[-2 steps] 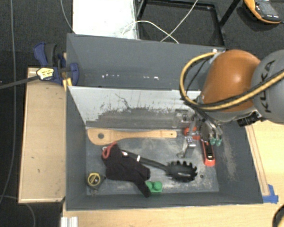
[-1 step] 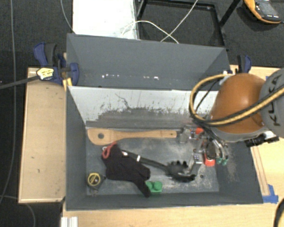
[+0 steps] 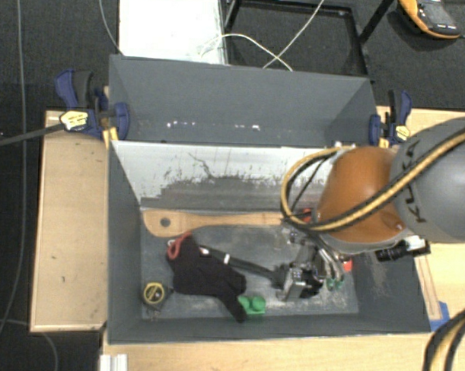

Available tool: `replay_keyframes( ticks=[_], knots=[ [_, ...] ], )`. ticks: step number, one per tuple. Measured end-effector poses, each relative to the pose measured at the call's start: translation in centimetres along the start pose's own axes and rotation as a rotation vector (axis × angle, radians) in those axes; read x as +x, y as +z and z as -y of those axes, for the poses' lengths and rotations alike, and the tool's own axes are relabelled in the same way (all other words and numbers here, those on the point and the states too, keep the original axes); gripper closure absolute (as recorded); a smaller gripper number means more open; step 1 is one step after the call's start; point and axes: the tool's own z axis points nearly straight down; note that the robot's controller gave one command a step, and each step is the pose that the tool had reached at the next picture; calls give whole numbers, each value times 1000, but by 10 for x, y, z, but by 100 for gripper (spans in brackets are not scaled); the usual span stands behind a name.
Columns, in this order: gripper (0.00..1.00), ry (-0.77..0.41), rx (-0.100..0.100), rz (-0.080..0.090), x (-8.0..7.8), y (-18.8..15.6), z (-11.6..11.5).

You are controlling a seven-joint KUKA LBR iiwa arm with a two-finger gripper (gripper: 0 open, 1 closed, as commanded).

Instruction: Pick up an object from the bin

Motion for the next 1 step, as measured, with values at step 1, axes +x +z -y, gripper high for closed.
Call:
replay_keyframes(
  ticks=[1],
  knots=[
    [0, -123, 7, 3, 4, 25, 83]
  ],
)
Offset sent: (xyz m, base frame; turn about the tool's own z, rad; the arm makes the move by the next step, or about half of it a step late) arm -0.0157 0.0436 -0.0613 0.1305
